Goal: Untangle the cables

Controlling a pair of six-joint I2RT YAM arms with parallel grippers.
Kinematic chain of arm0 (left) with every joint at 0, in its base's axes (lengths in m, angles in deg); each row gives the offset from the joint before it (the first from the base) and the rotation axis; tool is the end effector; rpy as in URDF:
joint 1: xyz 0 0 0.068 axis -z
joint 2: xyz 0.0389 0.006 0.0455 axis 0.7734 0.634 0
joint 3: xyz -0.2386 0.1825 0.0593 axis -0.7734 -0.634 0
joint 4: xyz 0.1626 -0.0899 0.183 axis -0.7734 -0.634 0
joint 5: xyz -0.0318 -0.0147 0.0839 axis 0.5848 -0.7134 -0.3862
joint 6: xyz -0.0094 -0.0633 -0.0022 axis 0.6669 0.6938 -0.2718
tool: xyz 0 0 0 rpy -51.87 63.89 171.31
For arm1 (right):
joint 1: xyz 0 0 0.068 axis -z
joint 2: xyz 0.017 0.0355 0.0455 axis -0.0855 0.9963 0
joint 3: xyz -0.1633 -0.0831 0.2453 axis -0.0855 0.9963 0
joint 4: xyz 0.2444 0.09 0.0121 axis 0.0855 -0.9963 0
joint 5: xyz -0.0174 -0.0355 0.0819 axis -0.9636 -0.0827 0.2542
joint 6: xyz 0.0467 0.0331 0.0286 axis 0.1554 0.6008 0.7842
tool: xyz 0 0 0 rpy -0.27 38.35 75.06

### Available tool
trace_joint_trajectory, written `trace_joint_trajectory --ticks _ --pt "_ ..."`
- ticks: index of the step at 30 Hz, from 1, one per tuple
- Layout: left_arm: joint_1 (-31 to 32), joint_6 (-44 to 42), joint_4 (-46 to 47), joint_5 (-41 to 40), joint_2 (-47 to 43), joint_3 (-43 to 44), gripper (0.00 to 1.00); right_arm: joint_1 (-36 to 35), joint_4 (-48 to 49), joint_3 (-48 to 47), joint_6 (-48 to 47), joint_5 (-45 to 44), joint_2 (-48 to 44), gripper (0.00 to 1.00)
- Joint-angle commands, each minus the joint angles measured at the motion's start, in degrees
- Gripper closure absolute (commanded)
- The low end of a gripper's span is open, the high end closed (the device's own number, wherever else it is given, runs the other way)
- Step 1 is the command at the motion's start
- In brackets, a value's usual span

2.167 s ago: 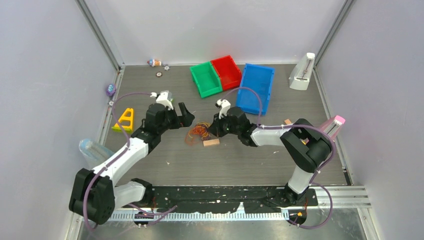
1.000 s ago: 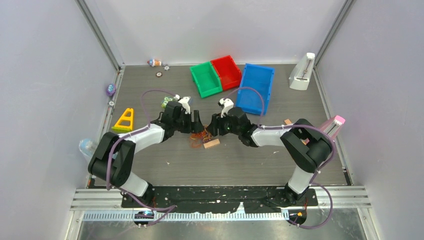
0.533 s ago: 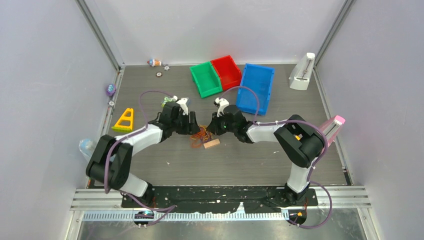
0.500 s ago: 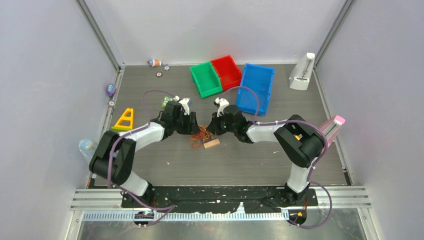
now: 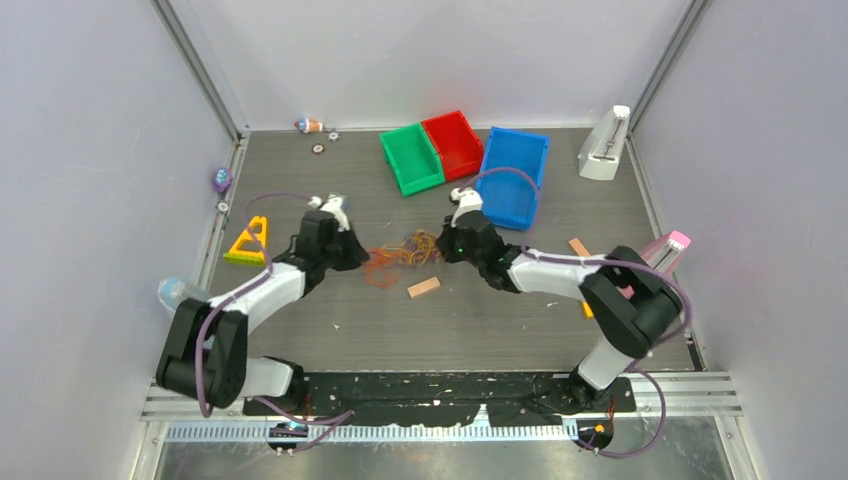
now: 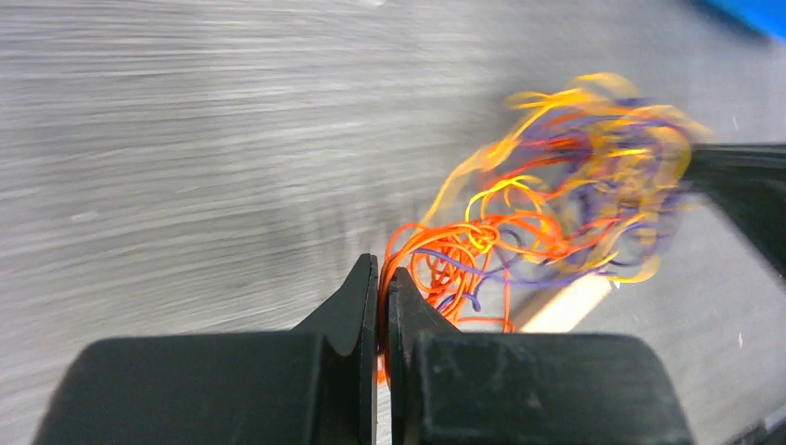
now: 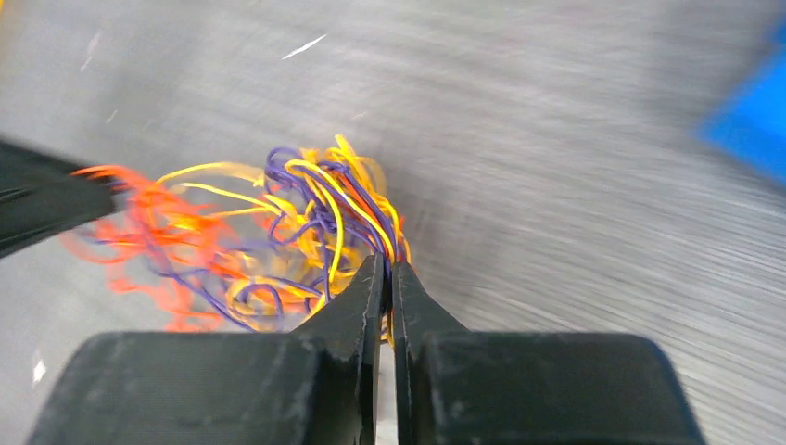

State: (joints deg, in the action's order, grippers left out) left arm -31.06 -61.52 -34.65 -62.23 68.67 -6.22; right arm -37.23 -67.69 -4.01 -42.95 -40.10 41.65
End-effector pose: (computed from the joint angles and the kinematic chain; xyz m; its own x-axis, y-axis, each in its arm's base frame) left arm 0.2620 -0.1031 0.2060 -0.7701 -0.1816 -0.6115 0.1355 0.8902 -0.4350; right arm 0.2764 0.2450 0.2040 -0.5810 -0.0106 -0.8139 -0.4315 0.8518 0.2969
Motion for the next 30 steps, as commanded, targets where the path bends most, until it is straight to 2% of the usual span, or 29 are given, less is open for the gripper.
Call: trace_joint_trajectory --ticks 1,4,6,11,13,17,22,23,24,25,26,28,30 --pt "-6.2 5.0 4.6 -8.6 -7.4 -6.4 1.0 2.0 -2.6 5.3 2.8 -25.7 -10.7 0.95" --pt "-6.2 5.1 4.1 -13.1 -10.7 -7.7 1.0 2.1 -0.7 9.6 4.5 -33.9 -14.5 0.95" --pt "-6.2 5.5 4.9 -14.3 -12.0 -8.7 1.0 2.2 0.2 10.8 4.8 -35.0 -15.8 0.95" --pt "-6.2 3.8 6.0 -8.3 -10.4 -7.8 1.0 2.3 -0.4 8.8 2.4 -30.0 -14.1 0.95" --pt "-6.2 3.1 5.2 -6.1 -9.2 -6.5 1.0 2.3 -0.1 8.2 0.8 -26.9 -13.5 0.95" --pt "-5.3 1.2 7.9 -1.5 -10.6 -7.1 1.0 2.3 7.2 9.9 -4.0 -10.7 -13.3 0.95" --pt "2.7 -4.7 8.2 -9.8 -16.5 -8.0 1.0 2.3 17.2 11.5 -6.6 5.3 -12.4 0.95" --pt "3.1 -5.1 8.6 -10.0 -17.1 -8.3 0.92 2.3 18.0 11.7 -6.9 8.6 -12.4 0.95" --pt "3.2 -5.2 9.9 -8.8 -17.4 -8.8 0.75 2.3 19.9 11.9 -7.0 10.2 -12.3 0.94" --pt "3.3 -5.0 11.3 -7.0 -17.4 -9.3 0.53 2.3 20.7 12.2 -7.1 13.0 -12.2 0.95" --pt "3.3 -4.9 12.9 -4.1 -17.2 -9.7 0.36 2.3 22.2 12.3 -7.1 14.2 -12.0 0.95" --pt "3.7 -5.3 15.4 -0.4 -16.3 -9.8 0.25 2.4 23.6 12.5 -7.0 16.5 -11.7 0.95" --pt "4.0 -5.7 16.6 3.7 -14.3 -9.1 0.24 2.3 23.9 12.3 -6.9 17.4 -11.5 0.95"
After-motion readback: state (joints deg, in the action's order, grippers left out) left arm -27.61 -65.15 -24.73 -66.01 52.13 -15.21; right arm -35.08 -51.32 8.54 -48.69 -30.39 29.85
